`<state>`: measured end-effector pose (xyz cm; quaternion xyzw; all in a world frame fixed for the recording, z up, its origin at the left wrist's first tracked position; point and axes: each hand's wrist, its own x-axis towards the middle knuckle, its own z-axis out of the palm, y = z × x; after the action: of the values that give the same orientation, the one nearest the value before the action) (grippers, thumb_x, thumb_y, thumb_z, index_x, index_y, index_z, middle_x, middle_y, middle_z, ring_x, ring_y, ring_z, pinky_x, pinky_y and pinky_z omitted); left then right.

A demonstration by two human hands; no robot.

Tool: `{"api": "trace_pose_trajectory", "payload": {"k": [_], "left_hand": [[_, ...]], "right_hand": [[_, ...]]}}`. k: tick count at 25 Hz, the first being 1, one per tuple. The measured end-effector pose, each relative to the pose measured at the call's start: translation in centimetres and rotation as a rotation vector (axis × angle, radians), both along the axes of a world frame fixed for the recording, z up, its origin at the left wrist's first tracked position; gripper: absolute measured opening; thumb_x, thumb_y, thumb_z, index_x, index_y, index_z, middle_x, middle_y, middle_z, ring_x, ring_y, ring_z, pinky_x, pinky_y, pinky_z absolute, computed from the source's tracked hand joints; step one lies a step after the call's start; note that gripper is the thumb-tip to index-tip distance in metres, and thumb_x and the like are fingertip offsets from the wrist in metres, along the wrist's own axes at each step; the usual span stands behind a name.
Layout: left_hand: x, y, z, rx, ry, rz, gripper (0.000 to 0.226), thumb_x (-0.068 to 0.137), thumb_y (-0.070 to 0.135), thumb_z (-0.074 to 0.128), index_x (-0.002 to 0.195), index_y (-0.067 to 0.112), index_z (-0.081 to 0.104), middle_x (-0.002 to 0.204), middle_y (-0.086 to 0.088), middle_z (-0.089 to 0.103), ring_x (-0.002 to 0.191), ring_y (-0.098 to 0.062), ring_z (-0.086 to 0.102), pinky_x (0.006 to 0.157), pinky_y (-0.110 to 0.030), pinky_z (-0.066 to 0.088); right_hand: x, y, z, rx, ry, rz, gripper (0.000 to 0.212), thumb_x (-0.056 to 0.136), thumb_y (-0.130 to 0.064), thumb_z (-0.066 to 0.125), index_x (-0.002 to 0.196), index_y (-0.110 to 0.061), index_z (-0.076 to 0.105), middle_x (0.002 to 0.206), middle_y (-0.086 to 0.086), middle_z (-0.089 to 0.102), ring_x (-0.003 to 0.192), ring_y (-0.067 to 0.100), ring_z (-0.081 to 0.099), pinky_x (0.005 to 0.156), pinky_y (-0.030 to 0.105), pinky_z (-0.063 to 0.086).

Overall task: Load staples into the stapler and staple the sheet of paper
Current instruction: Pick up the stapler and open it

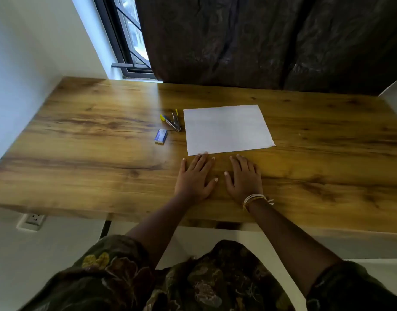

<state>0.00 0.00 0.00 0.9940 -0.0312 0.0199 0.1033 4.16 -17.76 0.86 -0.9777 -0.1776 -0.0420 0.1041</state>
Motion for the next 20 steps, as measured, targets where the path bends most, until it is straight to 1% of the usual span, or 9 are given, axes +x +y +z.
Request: {"api": "trace_pose_trajectory", "payload": {"k": [3,8,10,12,14,15,17,18,20], "left_hand": [[-0.1,0.1,0.0,0.028,-0.022,0.013,0.068,0.092,0.063,0.018,0.153,0.031,0.018,0.162,0.004,0.013,0.150,-0.017,0.009,0.119,-0.054,0.011],[-0.2,0.0,0.0,0.013,0.011,0.042,0.065,0.094,0.061,0.017,0.152,0.032,0.016,0.163,0.004,0.011,0.150,-0.016,0.007,0.120,-0.052,0.006],[-0.4,0.0,0.1,-0.030,0.019,0.055,0.064,0.094,0.057,0.021,0.152,0.029,0.020,0.162,0.003,0.017,0.149,-0.016,0.011,0.120,-0.051,0.008],[-0.3,0.1,0.6,-0.179,-0.004,0.106,0.061,0.095,0.048,0.034,0.150,0.024,0.024,0.156,-0.001,0.031,0.145,-0.019,0.026,0.119,-0.048,0.018],[0.2,0.9,1.5,-0.392,-0.069,0.221,0.055,0.094,0.034,0.046,0.146,0.022,0.032,0.146,-0.003,0.046,0.133,-0.022,0.044,0.110,-0.044,0.037],[0.6,1.6,2.0,-0.439,-0.113,0.257,0.052,0.093,0.029,0.049,0.143,0.021,0.037,0.141,-0.003,0.051,0.126,-0.022,0.050,0.103,-0.042,0.045],[1.8,3.8,2.8,-0.389,-0.216,0.269,0.046,0.091,0.021,0.052,0.136,0.016,0.048,0.130,-0.005,0.059,0.115,-0.021,0.057,0.093,-0.038,0.053],[2.5,5.1,3.1,-0.359,-0.265,0.281,0.043,0.089,0.018,0.053,0.132,0.012,0.052,0.125,-0.008,0.061,0.110,-0.023,0.059,0.089,-0.037,0.054],[3.8,8.0,3.4,-0.373,-0.335,0.381,0.039,0.086,0.014,0.053,0.125,0.008,0.058,0.118,-0.013,0.063,0.103,-0.029,0.061,0.084,-0.040,0.053]], "right_hand": [[0.1,-0.1,0.0,-0.012,-0.035,0.002,0.056,0.090,-0.045,0.038,0.136,-0.015,0.043,0.141,0.011,0.048,0.130,0.029,0.044,0.106,0.050,0.035],[0.1,-0.2,-0.1,-0.026,-0.023,0.010,0.055,0.090,-0.043,0.041,0.137,-0.014,0.044,0.140,0.013,0.049,0.127,0.031,0.047,0.104,0.050,0.037],[0.1,-0.1,-0.1,-0.036,-0.017,0.014,0.054,0.090,-0.042,0.043,0.136,-0.013,0.045,0.139,0.014,0.050,0.126,0.032,0.047,0.103,0.051,0.038],[0.5,0.2,0.2,-0.029,-0.011,0.036,0.049,0.089,-0.038,0.047,0.131,-0.013,0.050,0.133,0.014,0.053,0.121,0.032,0.050,0.101,0.051,0.041],[1.4,0.8,0.9,0.037,-0.051,0.072,0.039,0.086,-0.031,0.052,0.120,-0.012,0.059,0.121,0.013,0.058,0.111,0.031,0.054,0.097,0.049,0.044],[2.0,1.5,1.2,0.071,-0.090,0.092,0.034,0.084,-0.027,0.055,0.113,-0.012,0.063,0.114,0.012,0.060,0.107,0.029,0.056,0.096,0.049,0.045],[3.8,3.6,2.2,0.131,-0.135,0.113,0.025,0.081,-0.021,0.057,0.102,-0.012,0.068,0.104,0.009,0.064,0.101,0.026,0.059,0.096,0.046,0.047],[4.7,5.1,2.8,0.162,-0.125,0.119,0.022,0.082,-0.020,0.057,0.098,-0.013,0.069,0.100,0.008,0.066,0.097,0.025,0.060,0.095,0.044,0.047],[6.4,8.0,4.0,0.220,-0.063,0.149,0.020,0.082,-0.019,0.055,0.093,-0.012,0.071,0.093,0.006,0.069,0.091,0.023,0.063,0.090,0.039,0.049]]}}
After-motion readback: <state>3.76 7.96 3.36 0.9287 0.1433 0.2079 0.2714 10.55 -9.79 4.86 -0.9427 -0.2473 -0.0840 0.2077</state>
